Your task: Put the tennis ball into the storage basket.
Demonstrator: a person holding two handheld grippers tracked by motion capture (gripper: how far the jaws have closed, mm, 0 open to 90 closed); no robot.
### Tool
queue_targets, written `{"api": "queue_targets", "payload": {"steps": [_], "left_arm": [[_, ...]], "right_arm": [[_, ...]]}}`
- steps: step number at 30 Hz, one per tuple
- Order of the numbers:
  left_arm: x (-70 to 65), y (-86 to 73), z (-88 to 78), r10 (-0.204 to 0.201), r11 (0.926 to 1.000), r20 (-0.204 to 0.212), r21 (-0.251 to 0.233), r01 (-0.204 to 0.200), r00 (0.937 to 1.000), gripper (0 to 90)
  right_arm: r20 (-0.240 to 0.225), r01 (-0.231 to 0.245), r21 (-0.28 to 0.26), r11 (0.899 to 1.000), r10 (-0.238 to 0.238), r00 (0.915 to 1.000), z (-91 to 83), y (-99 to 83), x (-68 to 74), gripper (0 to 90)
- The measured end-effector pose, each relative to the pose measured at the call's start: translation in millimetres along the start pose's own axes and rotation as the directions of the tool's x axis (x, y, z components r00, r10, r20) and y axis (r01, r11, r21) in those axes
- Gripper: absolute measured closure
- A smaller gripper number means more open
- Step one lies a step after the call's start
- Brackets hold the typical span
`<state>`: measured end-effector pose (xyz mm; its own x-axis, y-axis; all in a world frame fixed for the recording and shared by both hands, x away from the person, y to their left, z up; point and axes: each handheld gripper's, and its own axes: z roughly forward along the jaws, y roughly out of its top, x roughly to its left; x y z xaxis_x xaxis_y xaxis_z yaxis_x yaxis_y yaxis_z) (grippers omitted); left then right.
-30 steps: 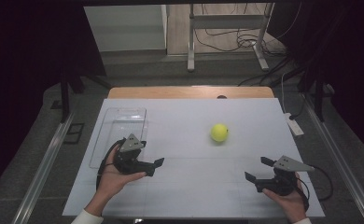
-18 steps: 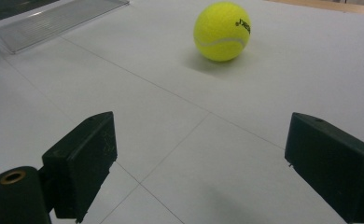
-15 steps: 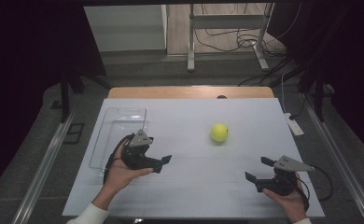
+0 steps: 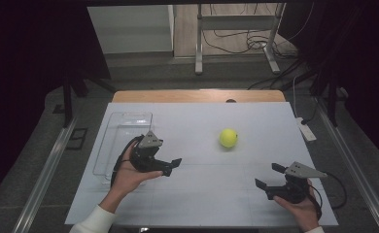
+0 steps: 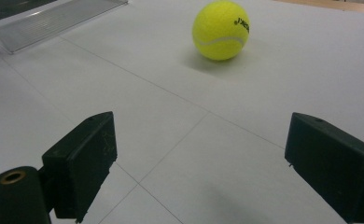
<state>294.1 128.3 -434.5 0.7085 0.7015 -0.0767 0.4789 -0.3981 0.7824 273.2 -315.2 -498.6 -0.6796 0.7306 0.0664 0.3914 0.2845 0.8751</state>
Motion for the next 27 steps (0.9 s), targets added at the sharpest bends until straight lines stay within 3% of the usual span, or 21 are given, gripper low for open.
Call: {"api": "queue_targets", "payload": {"steps": [27], "left_arm": [[-2.6, 31.4, 24.9, 0.034, 0.999, 0.033, 0.026, -0.035, 0.9989, 7.0]], "right_arm": [[-0.006, 0.002, 0.0, 1.0, -0.002, 1.0, 1.0, -0.5, -0.2, 9.2]]}}
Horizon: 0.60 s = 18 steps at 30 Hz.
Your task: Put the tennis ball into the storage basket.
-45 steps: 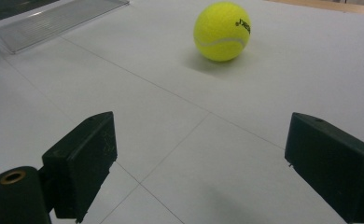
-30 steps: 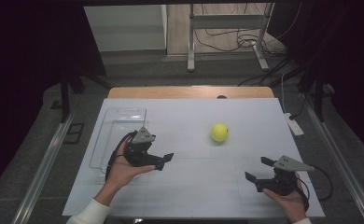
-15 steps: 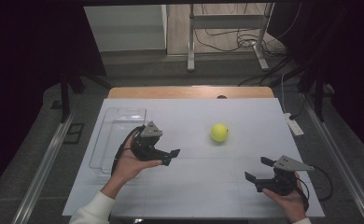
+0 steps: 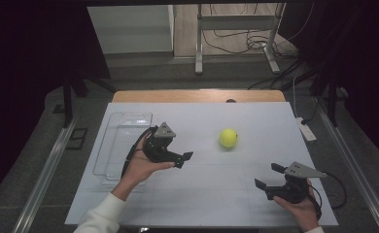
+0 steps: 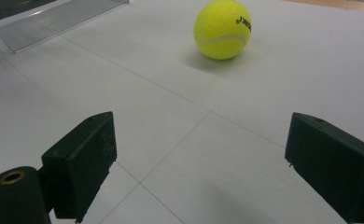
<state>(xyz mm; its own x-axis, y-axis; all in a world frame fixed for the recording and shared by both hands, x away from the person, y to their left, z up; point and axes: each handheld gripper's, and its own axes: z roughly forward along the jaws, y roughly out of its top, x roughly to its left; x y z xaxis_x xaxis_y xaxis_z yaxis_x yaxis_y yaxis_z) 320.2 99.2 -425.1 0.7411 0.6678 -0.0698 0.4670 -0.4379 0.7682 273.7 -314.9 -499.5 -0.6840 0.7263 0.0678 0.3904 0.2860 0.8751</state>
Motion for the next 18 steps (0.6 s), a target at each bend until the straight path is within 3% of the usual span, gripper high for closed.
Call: {"api": "queue_targets", "payload": {"steps": [18], "left_arm": [[-3.5, 17.8, 17.4, 0.025, 0.9996, 0.021, 0.013, -0.025, 0.9995, 6.9]], "right_arm": [[-0.001, 0.0, 0.002, 1.0, 0.0, 1.0, 0.0, -0.1, 0.0, 9.2]]}}
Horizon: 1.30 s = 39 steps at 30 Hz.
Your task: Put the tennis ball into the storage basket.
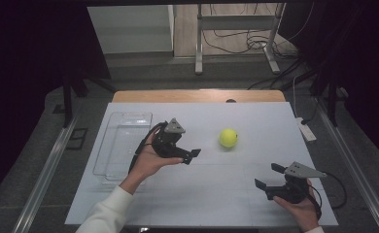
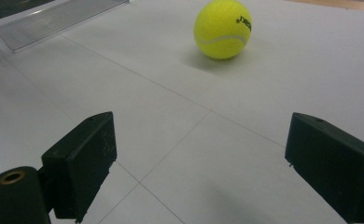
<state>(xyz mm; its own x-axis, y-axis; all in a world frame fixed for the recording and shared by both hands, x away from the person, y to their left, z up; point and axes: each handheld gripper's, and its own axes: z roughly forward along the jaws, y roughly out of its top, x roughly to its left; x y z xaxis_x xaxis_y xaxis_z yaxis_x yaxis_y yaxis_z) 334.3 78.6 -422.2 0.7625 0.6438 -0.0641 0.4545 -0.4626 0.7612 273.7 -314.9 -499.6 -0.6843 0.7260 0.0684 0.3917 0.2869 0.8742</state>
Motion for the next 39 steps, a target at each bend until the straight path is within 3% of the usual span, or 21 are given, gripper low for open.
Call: {"api": "queue_targets", "payload": {"steps": [39], "left_arm": [[4.6, 25.5, 26.2, 0.028, 0.9987, 0.009, 0.042, -0.028, 0.9996, 6.9]], "right_arm": [[-0.001, 0.0, 0.002, 1.0, 0.0, 1.0, 0.1, -0.2, -0.6, 9.1]]}}
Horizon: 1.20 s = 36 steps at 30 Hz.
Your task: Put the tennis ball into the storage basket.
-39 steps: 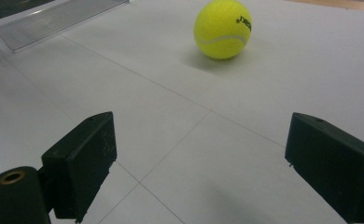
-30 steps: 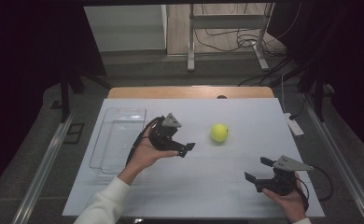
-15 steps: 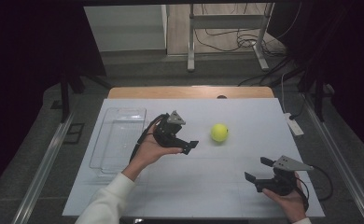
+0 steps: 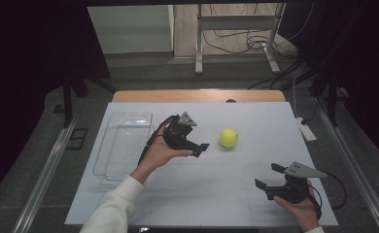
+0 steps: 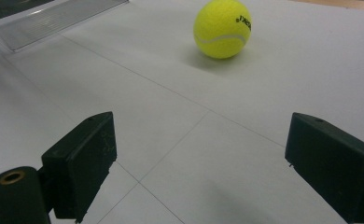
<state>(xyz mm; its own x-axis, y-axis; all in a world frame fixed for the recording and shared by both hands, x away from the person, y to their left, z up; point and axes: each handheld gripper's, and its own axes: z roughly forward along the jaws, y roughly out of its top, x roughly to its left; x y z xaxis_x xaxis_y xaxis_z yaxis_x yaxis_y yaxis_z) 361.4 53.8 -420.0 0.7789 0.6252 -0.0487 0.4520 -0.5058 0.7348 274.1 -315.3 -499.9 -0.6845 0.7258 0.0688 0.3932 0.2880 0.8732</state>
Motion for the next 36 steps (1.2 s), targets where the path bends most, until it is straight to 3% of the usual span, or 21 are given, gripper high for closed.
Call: {"api": "queue_targets", "payload": {"steps": [13, 36], "left_arm": [[2.7, 4.5, 7.0, 0.002, 0.9998, -0.002, 0.017, -0.002, 1.0, 7.0], [5.0, 17.7, 33.2, 0.004, 0.9987, 0.009, 0.05, -0.004, 1.0, 6.9]], "right_arm": [[0.0, 0.0, 0.001, 1.0, 0.0, 1.0, 0.0, -0.1, 0.0, 9.1], [-0.002, -0.002, 0.0, 1.0, 0.002, 1.0, -0.4, -0.6, -0.1, 9.1]]}}
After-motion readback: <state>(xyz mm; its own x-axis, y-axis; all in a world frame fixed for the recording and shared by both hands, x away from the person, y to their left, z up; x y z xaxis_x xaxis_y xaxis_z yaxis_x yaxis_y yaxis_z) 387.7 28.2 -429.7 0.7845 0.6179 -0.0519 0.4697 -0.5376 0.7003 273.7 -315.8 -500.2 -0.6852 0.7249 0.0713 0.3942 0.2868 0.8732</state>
